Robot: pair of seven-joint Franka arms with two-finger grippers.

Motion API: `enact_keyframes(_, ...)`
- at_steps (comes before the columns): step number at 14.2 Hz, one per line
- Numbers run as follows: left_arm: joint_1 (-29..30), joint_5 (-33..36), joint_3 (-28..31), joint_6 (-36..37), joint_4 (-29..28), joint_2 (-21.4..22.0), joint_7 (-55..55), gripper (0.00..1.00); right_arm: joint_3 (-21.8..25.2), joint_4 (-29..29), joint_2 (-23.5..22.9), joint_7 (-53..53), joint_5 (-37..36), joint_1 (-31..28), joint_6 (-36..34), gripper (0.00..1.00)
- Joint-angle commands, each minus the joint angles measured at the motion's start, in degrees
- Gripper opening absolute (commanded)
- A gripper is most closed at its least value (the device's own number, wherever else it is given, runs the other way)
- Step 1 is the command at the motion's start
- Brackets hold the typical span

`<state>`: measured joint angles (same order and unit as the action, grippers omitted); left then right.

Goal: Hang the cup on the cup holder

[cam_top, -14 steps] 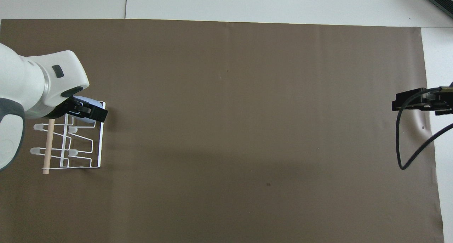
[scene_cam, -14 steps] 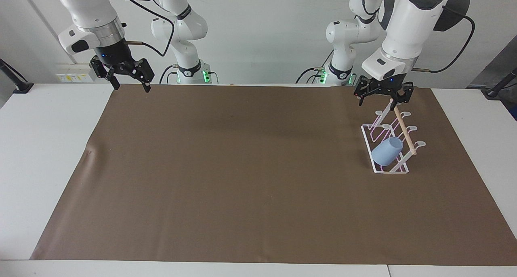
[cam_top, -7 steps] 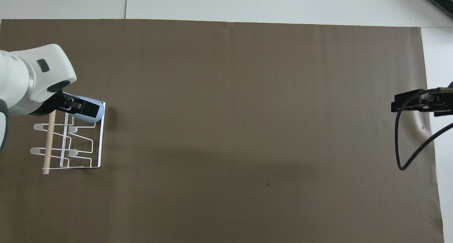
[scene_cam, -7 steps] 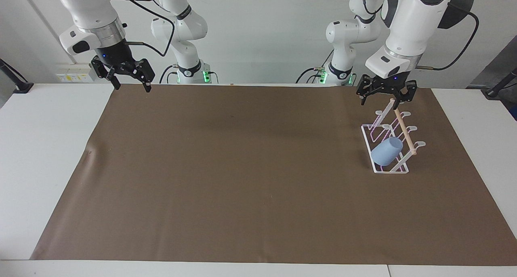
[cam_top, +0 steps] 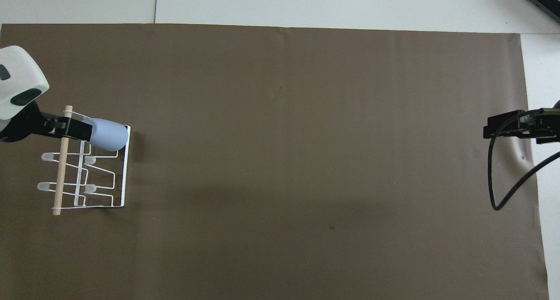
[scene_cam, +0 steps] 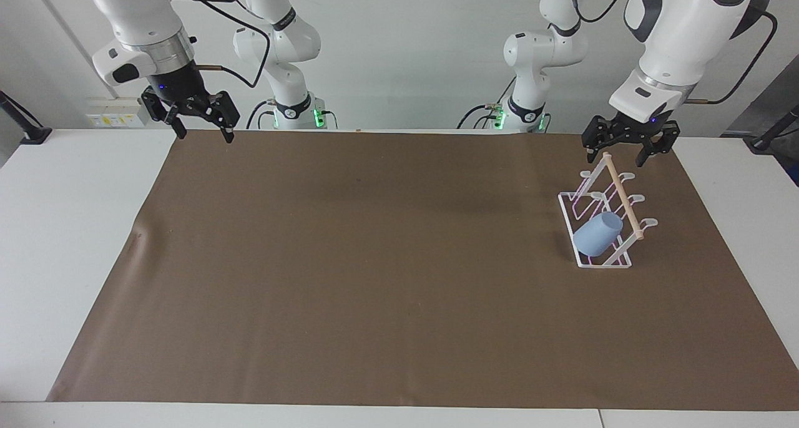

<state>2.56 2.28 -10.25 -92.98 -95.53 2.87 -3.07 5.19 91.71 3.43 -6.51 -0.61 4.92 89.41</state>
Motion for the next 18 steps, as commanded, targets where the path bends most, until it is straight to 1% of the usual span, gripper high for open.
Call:
enact_keyframes(1, -0.7, -1.0, 0.0, 3.5, 3.7, 0.2, 2.5, 1.00, 0.1, 0.8, 0.6, 1.2, -0.5, 0.1, 0.1, 1.00)
enact_keyframes(6, -1.3, -1.1, 0.1, 4.8, 4.6, 0.1, 2.5, 1.00, 0.1, 1.5, 0.8, 1.3, -0.5, -0.1, 0.2, 1.00)
enact_keyframes(10, -1.4, -0.3, -0.2, 5.1, 4.1, 0.7, 2.5, 1.00, 0.1, 2.6, 1.4, 1.4, -0.5, -0.4, 0.2, 1.00)
enact_keyframes(18, -1.2, -0.9, 0.9, 5.2, 4.0, 0.6, 2.4, 1.00, 0.1, 2.8, 1.5, 1.1, -0.5, -0.4, 0.4, 1.00)
